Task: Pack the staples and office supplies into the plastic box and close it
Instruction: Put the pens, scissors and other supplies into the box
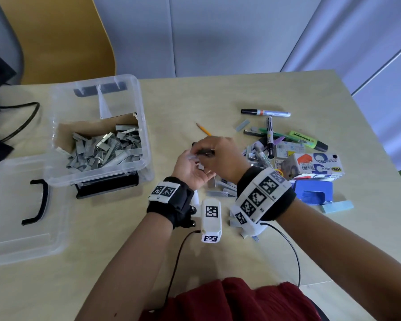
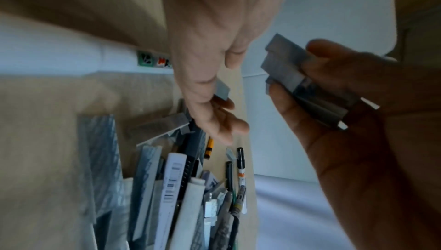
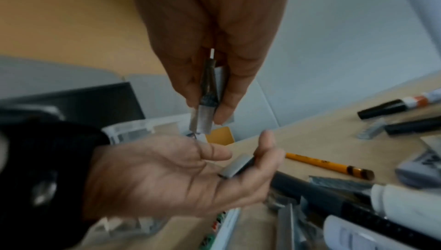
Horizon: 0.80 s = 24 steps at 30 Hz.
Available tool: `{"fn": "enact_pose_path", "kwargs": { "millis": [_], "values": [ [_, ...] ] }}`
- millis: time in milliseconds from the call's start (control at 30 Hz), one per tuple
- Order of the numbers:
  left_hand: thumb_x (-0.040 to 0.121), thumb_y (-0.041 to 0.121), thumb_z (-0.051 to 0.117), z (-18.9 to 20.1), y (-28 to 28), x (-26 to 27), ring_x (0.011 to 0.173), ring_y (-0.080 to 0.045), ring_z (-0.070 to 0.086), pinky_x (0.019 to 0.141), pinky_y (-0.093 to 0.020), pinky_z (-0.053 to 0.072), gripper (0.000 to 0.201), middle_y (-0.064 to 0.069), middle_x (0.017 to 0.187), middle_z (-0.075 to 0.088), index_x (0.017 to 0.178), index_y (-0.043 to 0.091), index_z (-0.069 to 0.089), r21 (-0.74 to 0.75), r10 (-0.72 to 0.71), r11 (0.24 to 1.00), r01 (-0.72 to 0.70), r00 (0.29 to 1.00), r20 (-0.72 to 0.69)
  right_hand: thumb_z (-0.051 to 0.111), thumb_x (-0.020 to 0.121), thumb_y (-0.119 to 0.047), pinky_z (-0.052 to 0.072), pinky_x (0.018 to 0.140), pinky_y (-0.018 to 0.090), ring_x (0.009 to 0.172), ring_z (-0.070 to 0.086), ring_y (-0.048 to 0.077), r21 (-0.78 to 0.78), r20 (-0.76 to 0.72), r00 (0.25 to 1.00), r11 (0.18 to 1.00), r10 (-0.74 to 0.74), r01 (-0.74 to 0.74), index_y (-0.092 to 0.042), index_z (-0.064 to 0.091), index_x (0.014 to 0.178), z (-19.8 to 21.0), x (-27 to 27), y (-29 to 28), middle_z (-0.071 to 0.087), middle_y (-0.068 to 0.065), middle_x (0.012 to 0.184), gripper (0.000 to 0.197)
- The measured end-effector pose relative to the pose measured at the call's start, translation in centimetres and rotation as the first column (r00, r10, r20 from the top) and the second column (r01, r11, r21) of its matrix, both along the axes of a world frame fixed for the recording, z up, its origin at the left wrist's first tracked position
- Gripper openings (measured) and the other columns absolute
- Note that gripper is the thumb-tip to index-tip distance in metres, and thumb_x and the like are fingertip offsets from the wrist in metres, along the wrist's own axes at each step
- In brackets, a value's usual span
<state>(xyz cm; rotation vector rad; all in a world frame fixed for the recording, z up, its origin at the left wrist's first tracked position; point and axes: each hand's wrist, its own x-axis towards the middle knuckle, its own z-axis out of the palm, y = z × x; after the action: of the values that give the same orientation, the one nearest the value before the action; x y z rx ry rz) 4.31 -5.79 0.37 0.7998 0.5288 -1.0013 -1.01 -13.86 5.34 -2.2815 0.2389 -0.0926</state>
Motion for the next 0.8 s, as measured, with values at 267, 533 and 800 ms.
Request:
{"fn": "enact_pose_path", "kwargs": {
  "millis": [267, 533, 800],
  "values": [
    [0.095, 0.022, 0.044, 0.3, 0.8, 0.3, 0.031, -0.007, 0.051, 0.036, -0.011, 0.039, 0.030, 0.003, 0.040, 0.053, 0.067, 0.013, 0.048, 0.116, 0.000, 0.993, 0.004, 0.999, -0.037, 0.053, 0.082, 0.002, 0.039, 0.074, 0.015, 0.076, 0.055, 0.012, -0.119, -0.066, 0.981, 0.974, 0.184, -0.191, -0.004, 0.070, 0.098, 1.4, 0.2, -0.1, 0.071, 0.007, 0.095, 0.025],
    [0.096, 0.038, 0.042, -0.3, 2.2, 1.7, 0.029, -0.005, 0.039, 0.028, -0.010, 0.028, 0.046, 0.005, 0.043, 0.043, 0.057, 0.014, 0.052, 0.104, -0.126, 0.987, 0.124, 0.992, 0.014, 0.052, 0.086, 0.001, 0.045, 0.096, 0.027, 0.103, 0.062, 0.020, -0.259, -0.382, 0.924, 0.961, -0.011, -0.096, -0.007, 0.065, 0.109, -1.4, 1.9, -6.3, 0.066, 0.007, 0.110, 0.027],
    [0.096, 0.038, 0.044, 2.2, 2.0, 1.5, 0.029, -0.004, 0.037, 0.029, -0.011, 0.025, 0.038, 0.006, 0.041, 0.043, 0.065, 0.015, 0.044, 0.187, -0.244, 0.961, 0.205, 0.945, 0.217, 0.044, 0.091, -0.008, 0.042, 0.080, 0.034, 0.102, 0.054, 0.032, -0.457, -0.506, 0.862, 0.834, 0.042, -0.309, -0.006, 0.059, 0.111, -4.4, 1.8, -5.2, 0.058, 0.013, 0.110, 0.025]
  ]
}}
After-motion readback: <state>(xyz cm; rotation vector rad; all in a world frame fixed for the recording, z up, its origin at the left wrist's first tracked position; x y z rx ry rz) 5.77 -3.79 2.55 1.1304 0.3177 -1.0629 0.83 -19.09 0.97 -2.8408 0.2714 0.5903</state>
